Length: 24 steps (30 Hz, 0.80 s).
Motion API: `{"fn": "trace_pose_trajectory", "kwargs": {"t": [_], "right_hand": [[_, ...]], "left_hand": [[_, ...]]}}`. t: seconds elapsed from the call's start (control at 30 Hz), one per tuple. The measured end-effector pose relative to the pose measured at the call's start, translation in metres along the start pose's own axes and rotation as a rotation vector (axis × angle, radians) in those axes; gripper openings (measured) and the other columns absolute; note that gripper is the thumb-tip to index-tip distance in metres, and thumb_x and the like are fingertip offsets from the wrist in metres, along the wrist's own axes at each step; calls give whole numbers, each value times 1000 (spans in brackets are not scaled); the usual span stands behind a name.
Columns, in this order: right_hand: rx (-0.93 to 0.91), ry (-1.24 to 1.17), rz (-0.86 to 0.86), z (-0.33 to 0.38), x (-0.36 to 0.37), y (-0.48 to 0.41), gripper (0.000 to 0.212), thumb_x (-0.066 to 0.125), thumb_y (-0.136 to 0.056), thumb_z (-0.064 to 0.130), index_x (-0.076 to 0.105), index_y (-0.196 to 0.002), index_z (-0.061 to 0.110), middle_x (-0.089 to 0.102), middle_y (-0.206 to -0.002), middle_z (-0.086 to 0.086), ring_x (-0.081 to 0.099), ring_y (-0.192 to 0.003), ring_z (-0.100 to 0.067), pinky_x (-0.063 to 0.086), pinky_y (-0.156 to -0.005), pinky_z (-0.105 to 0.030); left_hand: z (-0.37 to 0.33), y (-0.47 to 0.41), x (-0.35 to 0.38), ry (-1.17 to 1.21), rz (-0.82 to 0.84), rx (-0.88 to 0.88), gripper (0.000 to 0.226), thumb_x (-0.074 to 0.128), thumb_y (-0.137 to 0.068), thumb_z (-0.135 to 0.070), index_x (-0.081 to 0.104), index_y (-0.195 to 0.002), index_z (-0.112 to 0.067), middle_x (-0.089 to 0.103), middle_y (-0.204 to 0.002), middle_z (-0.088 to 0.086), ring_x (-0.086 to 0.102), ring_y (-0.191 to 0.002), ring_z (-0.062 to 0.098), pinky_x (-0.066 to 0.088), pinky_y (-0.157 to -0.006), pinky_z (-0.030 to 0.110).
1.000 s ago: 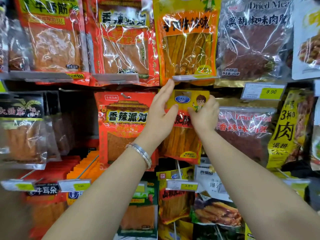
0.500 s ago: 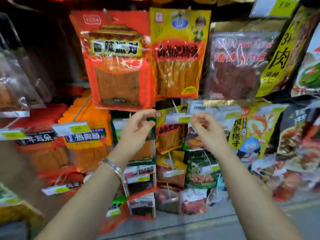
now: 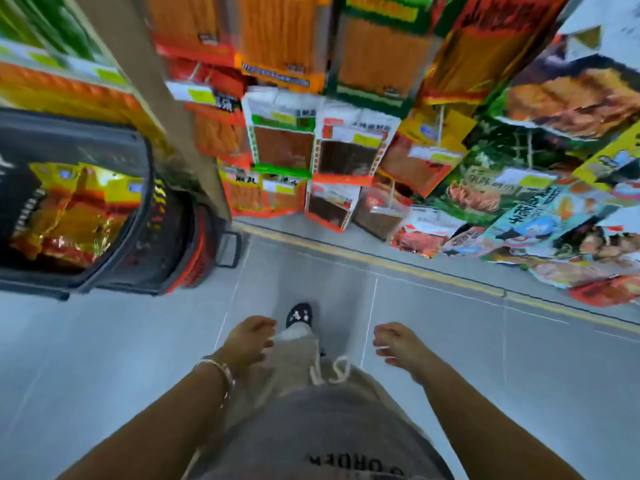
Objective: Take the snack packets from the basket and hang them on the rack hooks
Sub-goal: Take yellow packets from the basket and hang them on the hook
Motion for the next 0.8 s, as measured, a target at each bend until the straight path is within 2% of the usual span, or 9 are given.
{"fn": "trace_pose_trajectory", "kwargs": {"t": [0.07,0.13,0.3,0.43,0.53,0.6,0.67,0.73,0.8], "right_hand": [[86,125,94,-28,17,-1,8,53,-94,21,55,-90,14,60,-83,-6,56,-69,-16,43,-62,-25],[109,262,170,-48,31,-4,12,51,-92,18,55,-83,11,59,-79,-9,55,-70,-19,43,-64,-27],[-44,566,156,-48,69,-7,20,47,-87,13,51,-68,14,53,-69,-11,48,-66,-21,37,-65,-30],[-40,621,201,-22,107,-12,8,50,-88,14,58,-85,13,60,-86,-12,57,-81,-26,45,-73,-33],[-86,675,206,4,146,-15,14,50,-87,9,55,-75,15,59,-84,-11,55,-79,-23,43,-73,-31],[-99,670,207,23,179,-14,16,49,-90,8,53,-77,16,57,-80,-7,54,-72,-21,44,-66,-24],[-106,657,211,40,216,-11,11,47,-93,7,52,-84,13,54,-72,-6,49,-58,-15,40,-49,-17],[-140,642,217,60,256,-3,9,45,-94,7,52,-91,12,55,-71,-5,48,-57,-13,38,-46,-17],[-197,614,247,84,300,7,8,45,-95,9,53,-96,13,56,-74,-4,50,-61,-13,40,-46,-14]], "left_hand": [[51,12,-2,77,-57,-131,13,48,-96,-6,58,-105,-8,59,-94,9,56,-77,21,43,-59,27],[92,24,-4,137,-132,-198,13,48,-96,-7,60,-101,-7,62,-88,8,58,-72,19,46,-60,25],[153,54,-23,329,-284,-244,16,51,-93,-8,63,-86,-15,67,-80,2,61,-63,13,46,-55,20],[180,68,-48,449,-415,-265,17,50,-93,-9,64,-87,-16,65,-78,0,60,-63,13,45,-56,21],[201,73,-68,546,-435,-306,16,48,-94,-9,63,-94,-11,64,-83,4,62,-67,16,48,-57,24],[211,74,-88,598,-426,-327,15,48,-94,-8,63,-97,-7,64,-88,9,63,-70,20,50,-60,26],[218,74,-118,651,-414,-337,12,50,-95,-9,61,-98,-5,62,-88,10,61,-69,19,51,-53,22],[221,75,-156,687,-396,-333,10,52,-95,-13,59,-98,-6,60,-87,8,58,-67,17,49,-47,20],[222,73,-198,691,-388,-316,10,52,-95,-16,60,-94,-10,59,-82,4,54,-63,15,40,-49,22]]}}
Point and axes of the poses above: each hand's wrist, its own y-axis away from the middle knuckle, its own x-axis out of the palm, z = x × y, the point moved 2 cm from there along -y, towards the middle knuckle
